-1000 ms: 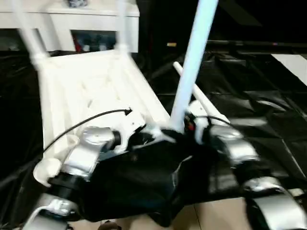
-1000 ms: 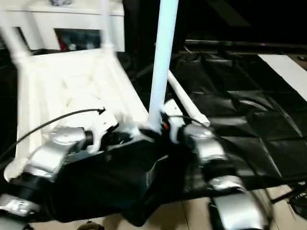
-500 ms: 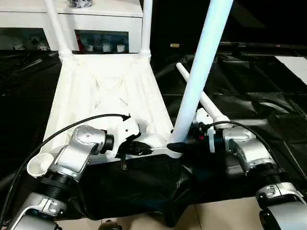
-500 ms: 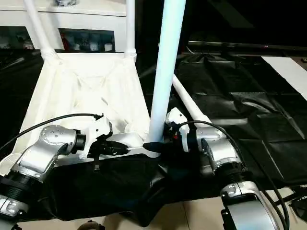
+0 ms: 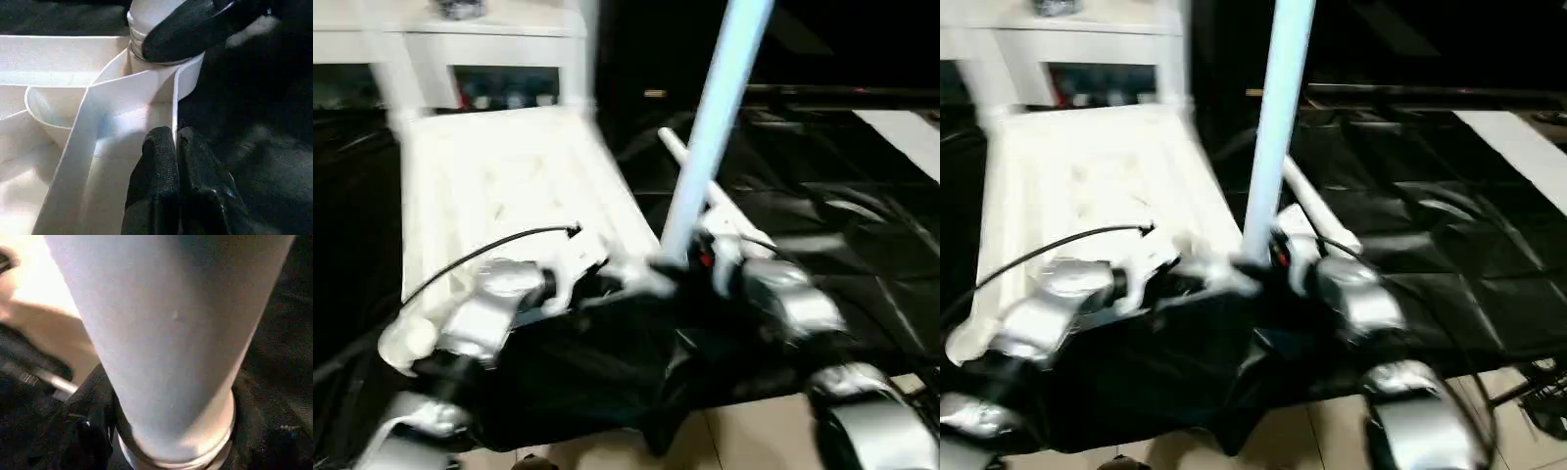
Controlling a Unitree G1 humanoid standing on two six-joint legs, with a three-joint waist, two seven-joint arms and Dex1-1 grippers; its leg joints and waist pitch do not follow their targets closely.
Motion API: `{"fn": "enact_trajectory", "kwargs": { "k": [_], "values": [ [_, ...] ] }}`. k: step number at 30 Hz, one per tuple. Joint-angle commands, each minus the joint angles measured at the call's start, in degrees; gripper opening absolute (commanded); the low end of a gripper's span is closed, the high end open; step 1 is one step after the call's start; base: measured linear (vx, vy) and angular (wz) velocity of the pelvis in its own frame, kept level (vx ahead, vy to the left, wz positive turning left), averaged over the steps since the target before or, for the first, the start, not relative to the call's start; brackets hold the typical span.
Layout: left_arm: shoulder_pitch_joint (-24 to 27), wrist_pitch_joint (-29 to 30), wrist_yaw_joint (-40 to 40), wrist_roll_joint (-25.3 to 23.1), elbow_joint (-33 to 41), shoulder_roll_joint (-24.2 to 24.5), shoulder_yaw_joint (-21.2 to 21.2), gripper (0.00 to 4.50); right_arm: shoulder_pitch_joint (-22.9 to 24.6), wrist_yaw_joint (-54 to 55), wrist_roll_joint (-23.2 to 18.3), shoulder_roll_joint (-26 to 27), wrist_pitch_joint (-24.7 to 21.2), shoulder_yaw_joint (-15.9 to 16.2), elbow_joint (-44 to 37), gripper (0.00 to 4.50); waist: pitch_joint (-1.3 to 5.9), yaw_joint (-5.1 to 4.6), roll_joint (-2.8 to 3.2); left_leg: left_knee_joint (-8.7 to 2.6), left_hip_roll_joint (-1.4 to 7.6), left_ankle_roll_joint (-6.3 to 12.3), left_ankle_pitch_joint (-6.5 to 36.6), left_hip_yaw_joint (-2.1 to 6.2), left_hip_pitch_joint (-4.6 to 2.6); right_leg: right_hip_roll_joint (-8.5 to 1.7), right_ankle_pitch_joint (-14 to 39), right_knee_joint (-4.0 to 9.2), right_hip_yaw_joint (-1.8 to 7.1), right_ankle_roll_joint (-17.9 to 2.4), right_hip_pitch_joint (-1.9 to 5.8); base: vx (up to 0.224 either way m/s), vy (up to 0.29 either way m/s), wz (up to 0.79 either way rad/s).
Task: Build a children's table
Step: Rotate leg to tighten
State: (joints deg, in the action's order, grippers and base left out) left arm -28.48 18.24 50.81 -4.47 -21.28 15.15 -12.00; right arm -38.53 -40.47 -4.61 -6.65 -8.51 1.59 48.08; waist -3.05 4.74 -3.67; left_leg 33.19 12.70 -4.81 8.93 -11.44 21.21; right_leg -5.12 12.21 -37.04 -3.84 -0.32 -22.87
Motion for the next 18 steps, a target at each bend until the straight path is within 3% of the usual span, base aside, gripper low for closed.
{"fn": "enact_trajectory", "kwargs": {
  "k": [1,4,5,6,8,12,18],
  "values": [
    [-2.5,0.5,-2.9,2.3,3.3,-5.3,-1.0,0.00,-0.7,6.3,1.0,4.9,-2.5,1.4,4.4,2.74,3.64,0.05,-0.14,-3.53,0.80,-0.72,12.3,0.69,-0.64,-3.01,12.5,5.30,2.64,-9.5,2.33,0.000,0.000,0.00],
    [-2.2,1.9,-4.4,2.1,4.8,-7.1,-1.7,0.00,-1.6,9.2,0.8,7.1,-1.0,0.9,6.2,2.74,3.77,-0.13,0.04,-3.51,0.81,-0.60,11.4,0.68,-0.71,-2.89,9.9,5.05,2.57,-10.0,2.31,0.000,0.000,0.00],
    [-2.1,2.0,-4.4,2.1,5.0,-7.4,-1.8,0.00,-1.6,9.2,0.9,7.3,-0.6,0.9,6.4,2.74,3.73,-0.14,-0.27,-3.45,0.76,-0.31,11.4,0.61,-0.63,-2.84,9.4,5.10,2.58,-10.0,2.33,0.000,0.000,0.00],
    [-1.8,2.2,-4.5,2.3,5.8,-7.9,-2.1,0.00,-1.9,8.4,1.0,7.8,0.2,0.9,6.9,3.29,3.78,-0.03,-0.06,-3.43,0.75,0.12,11.1,0.61,-0.64,-2.85,8.3,4.97,2.60,-10.2,2.37,0.000,0.000,0.00],
    [-1.6,2.4,-4.6,2.3,6.3,-8.3,-2.3,0.00,-2.3,8.1,1.0,8.2,0.7,0.7,7.7,3.45,3.88,0.05,-0.15,-3.31,0.73,0.90,10.2,0.51,-0.56,-2.77,5.9,4.76,2.60,-10.7,2.46,0.000,0.000,0.00],
    [-1.0,2.2,-2.9,3.1,7.0,-7.4,-2.5,0.00,-2.3,4.4,2.0,6.5,2.3,2.1,6.8,3.83,3.93,0.33,-0.16,-3.18,0.73,1.89,8.6,0.41,-0.59,-2.73,3.3,4.50,2.62,-11.4,2.55,0.000,0.000,0.00],
    [-0.8,2.5,1.1,4.5,7.5,-5.0,-2.2,0.00,-0.9,-5.1,1.7,2.2,5.6,3.9,3.4,3.92,3.95,0.55,-0.18,-3.03,0.76,2.65,8.8,0.37,-0.53,-2.84,2.8,4.56,2.59,-11.8,2.85,0.000,0.000,0.00]
  ]
}}
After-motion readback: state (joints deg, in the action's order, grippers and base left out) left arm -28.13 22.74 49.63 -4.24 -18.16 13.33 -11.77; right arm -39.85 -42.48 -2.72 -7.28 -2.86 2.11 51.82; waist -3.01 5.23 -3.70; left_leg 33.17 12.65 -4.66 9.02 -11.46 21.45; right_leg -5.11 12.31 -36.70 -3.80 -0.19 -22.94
